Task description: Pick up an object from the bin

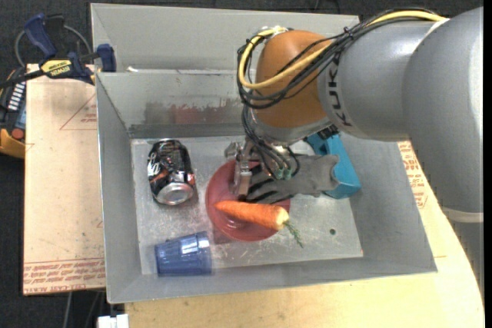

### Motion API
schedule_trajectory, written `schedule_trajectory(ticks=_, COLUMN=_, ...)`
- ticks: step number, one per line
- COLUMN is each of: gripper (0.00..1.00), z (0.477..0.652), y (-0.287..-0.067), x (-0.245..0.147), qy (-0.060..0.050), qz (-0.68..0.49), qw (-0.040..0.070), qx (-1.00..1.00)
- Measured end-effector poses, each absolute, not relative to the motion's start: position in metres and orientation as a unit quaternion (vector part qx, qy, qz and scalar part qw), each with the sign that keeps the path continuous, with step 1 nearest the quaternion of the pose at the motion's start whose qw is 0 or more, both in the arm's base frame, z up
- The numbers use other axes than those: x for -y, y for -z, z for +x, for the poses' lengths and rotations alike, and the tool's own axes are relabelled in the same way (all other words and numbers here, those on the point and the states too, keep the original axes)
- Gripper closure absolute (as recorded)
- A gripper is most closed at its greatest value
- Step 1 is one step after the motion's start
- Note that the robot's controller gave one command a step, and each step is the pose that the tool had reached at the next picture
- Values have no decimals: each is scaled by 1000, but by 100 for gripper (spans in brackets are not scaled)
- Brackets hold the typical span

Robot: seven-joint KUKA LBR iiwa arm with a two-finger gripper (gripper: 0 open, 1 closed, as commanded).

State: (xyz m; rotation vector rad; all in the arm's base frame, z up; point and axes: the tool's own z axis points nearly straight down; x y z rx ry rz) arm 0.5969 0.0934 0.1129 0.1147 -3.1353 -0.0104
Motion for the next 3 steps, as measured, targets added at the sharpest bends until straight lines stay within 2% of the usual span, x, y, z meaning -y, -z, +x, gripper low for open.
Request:
schedule_trajectory(ticks=1, gripper=100, z=598, y=-130, x=-94, qy=3, qz=37, qw=0, qx=999)
schedule_trajectory(ticks=3, gripper=100, z=598, y=-147, x=-94, qy=4, qz=36, qw=0, qx=999)
